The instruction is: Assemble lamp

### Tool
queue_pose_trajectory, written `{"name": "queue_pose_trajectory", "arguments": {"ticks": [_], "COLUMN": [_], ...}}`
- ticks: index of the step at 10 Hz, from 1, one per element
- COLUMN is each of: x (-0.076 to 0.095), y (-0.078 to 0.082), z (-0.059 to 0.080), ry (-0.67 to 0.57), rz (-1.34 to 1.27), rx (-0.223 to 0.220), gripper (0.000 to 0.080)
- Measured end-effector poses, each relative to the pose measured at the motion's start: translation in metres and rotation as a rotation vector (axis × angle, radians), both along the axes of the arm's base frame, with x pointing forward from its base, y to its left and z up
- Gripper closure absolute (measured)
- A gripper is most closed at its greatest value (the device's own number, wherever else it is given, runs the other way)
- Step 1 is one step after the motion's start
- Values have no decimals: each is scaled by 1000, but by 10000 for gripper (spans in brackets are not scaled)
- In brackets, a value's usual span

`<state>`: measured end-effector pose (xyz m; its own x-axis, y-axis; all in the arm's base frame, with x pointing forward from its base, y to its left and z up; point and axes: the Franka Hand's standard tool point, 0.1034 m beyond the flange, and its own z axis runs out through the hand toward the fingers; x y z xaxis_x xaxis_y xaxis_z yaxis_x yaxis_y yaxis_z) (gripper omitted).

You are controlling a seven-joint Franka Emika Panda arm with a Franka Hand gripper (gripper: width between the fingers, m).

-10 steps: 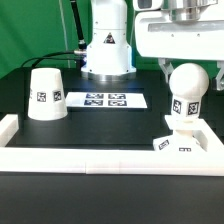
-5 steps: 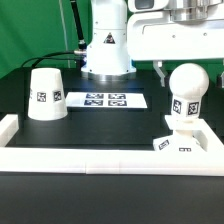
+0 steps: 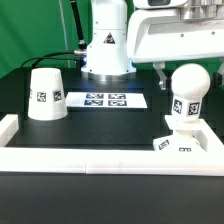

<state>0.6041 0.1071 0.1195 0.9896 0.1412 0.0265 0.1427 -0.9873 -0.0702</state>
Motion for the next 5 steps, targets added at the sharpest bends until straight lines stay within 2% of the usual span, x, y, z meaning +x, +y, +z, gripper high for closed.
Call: {"name": "queue_pose_trajectory", "arguments": {"ticks": [5], "x": [2], "y": [-3], "z": [-2], "ry": [-28], "rz": [434], "rx": [-24], "gripper": [101]}}
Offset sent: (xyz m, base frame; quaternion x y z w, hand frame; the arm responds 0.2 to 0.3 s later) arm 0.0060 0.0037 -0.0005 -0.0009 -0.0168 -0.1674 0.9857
